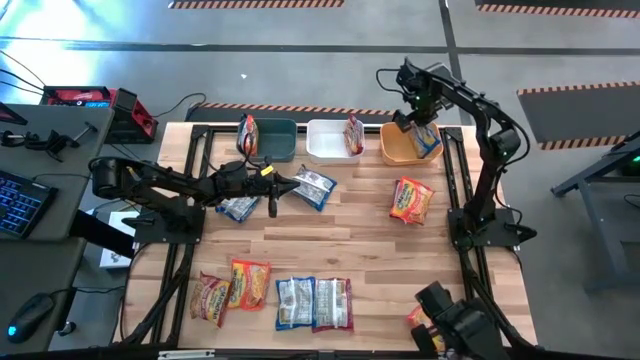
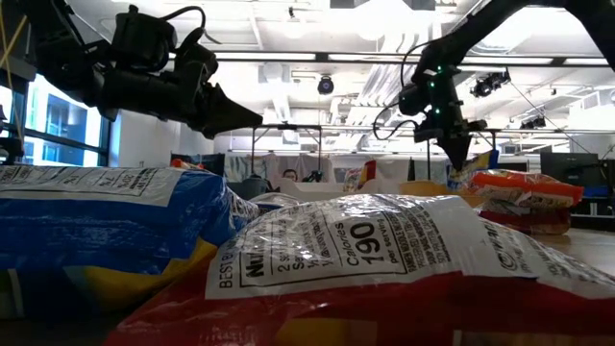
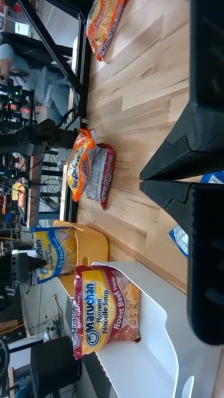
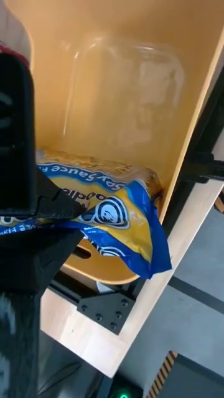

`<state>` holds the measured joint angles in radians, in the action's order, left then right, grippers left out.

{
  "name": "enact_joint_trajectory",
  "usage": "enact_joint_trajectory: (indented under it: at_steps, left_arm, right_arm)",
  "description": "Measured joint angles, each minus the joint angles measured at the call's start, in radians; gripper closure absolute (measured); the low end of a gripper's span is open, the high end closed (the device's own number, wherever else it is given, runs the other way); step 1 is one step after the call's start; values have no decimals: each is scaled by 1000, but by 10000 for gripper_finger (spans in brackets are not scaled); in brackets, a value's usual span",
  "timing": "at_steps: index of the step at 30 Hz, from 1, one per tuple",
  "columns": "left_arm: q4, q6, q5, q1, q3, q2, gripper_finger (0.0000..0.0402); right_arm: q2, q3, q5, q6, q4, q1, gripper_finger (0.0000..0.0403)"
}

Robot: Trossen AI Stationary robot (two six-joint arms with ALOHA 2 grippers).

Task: Sort Maruchan noodles
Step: Put the bottom right blue noodle pack into the yellow bin

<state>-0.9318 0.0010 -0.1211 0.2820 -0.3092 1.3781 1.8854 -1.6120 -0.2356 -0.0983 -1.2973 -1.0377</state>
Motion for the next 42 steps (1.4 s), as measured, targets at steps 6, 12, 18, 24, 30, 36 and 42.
enact_joint_trajectory:
  at_steps: [6,12,18,24,30,36,42]
  left_arm:
    - [0,-7,0,-1,0,0,401]
    - [0,-7,0,-1,0,0,401]
    - [-1,-6,0,-1,0,0,401]
    - [-1,-6,0,-1,0,0,401]
    - [-1,-5,0,-1,0,0,401]
    - [-1,-7,0,-1,0,0,401]
    - [-1,-15,0,-1,0,0,401]
  right_arm:
    - [1,85,-62,-42,46,7,403]
    - [1,101,-110,-62,45,12,403]
    - [2,57,-153,-62,21,19,403]
    - [2,55,-197,-80,13,19,403]
    - [2,55,-220,-83,25,34,403]
    - [2,55,-219,-77,32,57,403]
    - [2,56,-219,-77,31,57,403]
